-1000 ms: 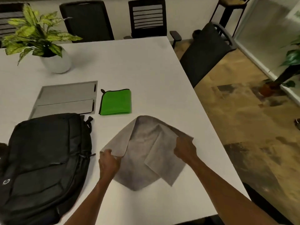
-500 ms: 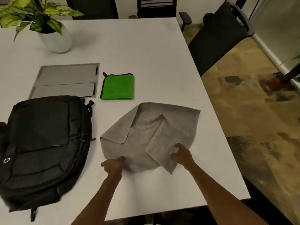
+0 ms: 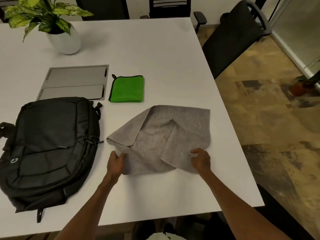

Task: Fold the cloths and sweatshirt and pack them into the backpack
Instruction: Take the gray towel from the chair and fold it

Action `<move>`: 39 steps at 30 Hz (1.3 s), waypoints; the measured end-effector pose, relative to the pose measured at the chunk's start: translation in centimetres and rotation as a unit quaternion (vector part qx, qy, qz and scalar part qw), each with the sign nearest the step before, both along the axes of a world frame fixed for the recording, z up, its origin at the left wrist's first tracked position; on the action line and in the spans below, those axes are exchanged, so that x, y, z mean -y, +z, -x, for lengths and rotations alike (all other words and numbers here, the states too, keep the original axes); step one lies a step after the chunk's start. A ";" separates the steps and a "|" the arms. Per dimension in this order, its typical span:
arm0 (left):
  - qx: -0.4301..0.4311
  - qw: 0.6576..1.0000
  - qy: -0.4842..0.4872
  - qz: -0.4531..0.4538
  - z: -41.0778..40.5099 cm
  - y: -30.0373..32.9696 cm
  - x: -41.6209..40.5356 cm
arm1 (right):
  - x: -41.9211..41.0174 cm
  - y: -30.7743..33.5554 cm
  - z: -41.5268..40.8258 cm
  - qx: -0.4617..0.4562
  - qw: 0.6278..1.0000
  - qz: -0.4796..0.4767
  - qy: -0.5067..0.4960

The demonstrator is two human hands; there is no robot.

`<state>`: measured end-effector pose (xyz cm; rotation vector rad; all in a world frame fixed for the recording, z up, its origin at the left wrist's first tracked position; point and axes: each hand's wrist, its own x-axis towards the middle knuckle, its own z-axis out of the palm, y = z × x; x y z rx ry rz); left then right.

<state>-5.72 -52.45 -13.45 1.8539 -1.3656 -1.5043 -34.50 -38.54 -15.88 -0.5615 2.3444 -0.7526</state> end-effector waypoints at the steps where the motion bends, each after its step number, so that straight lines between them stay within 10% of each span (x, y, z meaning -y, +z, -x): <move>1: 0.049 0.998 -0.007 0.029 -0.5 -0.1 0.2 | -0.4 0.1 0.6 -0.042 0.999 -0.017 0.021; 11: 0.214 0.972 0.007 0.095 -2.8 -0.3 0.5 | -2.5 0.9 3.2 -0.294 0.903 -0.302 0.083; 16: 0.374 0.901 -0.168 0.144 -3.2 -3.2 -0.5 | -2.2 0.0 0.8 -0.106 0.901 -0.285 0.310; 29: 0.366 0.783 -0.492 0.107 -2.9 -5.4 -4.0 | 0.1 0.2 0.7 -0.078 0.837 -0.472 0.266; 35: 0.302 0.848 -0.416 0.131 -3.1 -5.1 -3.6 | 2.6 0.8 -1.8 -0.205 0.892 -0.220 0.336; 39: 0.226 0.924 -0.289 0.111 -1.6 -4.2 -1.0 | 5.9 -0.1 -4.8 -0.149 0.866 -0.166 0.447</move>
